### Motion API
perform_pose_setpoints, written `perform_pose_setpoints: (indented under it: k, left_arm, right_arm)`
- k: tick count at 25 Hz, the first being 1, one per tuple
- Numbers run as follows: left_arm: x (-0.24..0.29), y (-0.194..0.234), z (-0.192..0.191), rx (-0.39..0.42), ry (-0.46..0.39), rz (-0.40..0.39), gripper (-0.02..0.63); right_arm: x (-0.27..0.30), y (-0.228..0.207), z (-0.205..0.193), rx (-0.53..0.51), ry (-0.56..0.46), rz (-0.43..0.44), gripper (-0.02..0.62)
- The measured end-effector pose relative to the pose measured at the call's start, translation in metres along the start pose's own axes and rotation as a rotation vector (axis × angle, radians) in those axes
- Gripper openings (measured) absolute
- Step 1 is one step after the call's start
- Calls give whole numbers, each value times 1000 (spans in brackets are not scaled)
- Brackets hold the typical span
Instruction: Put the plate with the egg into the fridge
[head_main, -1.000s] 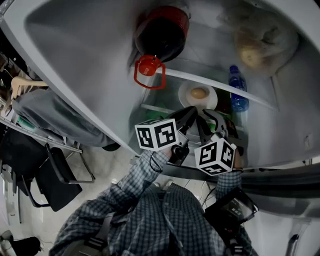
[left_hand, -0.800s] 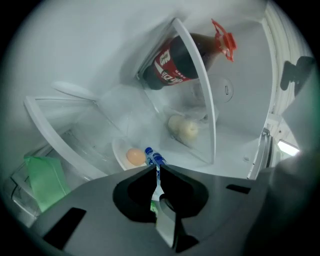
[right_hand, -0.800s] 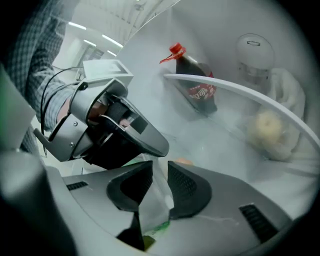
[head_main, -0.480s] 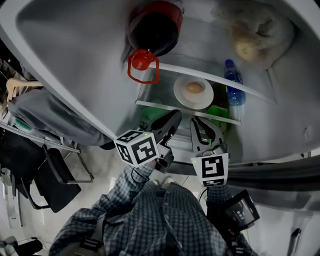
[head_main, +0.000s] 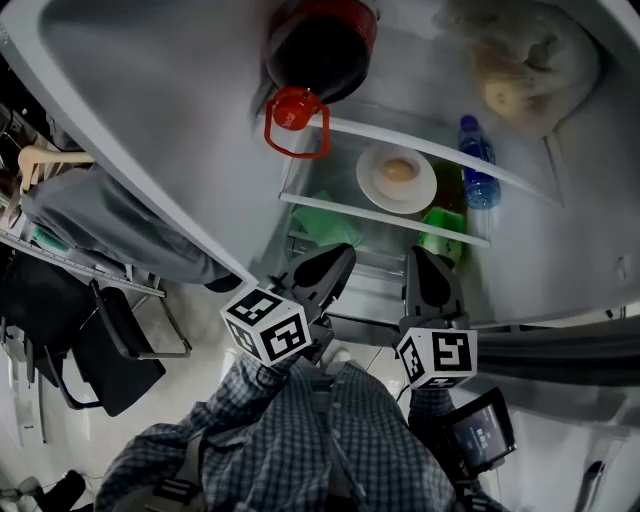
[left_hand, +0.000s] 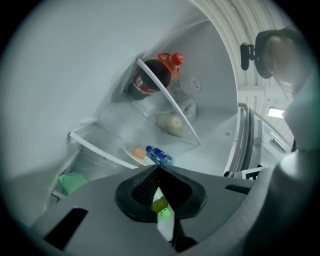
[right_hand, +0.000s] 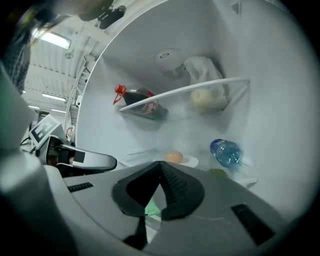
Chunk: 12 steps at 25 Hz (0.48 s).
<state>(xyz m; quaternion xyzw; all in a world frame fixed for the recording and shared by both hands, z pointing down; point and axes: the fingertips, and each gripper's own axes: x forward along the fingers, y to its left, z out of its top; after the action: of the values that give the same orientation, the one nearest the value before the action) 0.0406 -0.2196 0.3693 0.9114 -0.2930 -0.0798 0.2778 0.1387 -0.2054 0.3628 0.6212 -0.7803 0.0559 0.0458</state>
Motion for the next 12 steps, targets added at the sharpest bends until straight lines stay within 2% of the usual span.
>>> perform_pose_setpoints:
  k: [7, 12]
  left_arm:
    - [-5, -4, -13, 108, 48, 8, 8]
    - [-2, -6, -14, 100, 46, 0, 8]
  right_arm:
    - [-8, 5, -14, 89, 1, 36, 5]
    - [-8, 12, -11, 70, -18, 69, 5]
